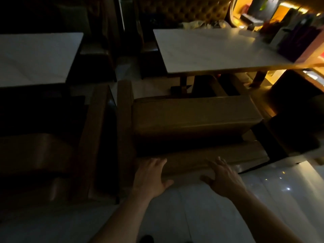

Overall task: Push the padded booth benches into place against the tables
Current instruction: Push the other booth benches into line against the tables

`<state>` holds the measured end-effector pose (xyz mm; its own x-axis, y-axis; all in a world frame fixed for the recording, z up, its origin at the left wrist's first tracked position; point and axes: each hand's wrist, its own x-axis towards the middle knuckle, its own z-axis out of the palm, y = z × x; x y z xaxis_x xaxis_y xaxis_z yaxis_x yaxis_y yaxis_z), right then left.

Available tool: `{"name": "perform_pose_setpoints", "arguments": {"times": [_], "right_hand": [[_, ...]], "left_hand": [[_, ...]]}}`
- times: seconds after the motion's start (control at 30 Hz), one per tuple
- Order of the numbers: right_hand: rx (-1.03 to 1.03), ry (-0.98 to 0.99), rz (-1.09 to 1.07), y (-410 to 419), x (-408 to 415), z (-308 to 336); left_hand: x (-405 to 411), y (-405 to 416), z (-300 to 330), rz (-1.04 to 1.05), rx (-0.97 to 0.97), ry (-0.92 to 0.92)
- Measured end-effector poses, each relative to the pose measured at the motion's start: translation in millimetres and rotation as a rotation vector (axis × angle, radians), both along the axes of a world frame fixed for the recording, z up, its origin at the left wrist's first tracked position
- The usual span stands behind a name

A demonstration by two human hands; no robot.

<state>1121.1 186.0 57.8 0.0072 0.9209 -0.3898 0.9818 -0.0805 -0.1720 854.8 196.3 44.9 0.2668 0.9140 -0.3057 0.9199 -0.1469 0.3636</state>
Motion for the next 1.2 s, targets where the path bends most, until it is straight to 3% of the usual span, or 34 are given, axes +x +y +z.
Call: {"name": "perform_pose_setpoints", "arguments": {"times": [0.27, 0.53, 1.2], "right_hand": [[-0.005, -0.042, 0.184, 61, 64, -62], [0.012, -0.093, 0.203, 87, 79, -87], [0.007, -0.085, 0.218, 49, 69, -92]], "left_hand": [[33, 29, -46, 0.082, 0.020, 0.144], [36, 41, -72, 0.165, 0.030, 0.209], [20, 1, -80, 0.225, 0.114, 0.137]]}}
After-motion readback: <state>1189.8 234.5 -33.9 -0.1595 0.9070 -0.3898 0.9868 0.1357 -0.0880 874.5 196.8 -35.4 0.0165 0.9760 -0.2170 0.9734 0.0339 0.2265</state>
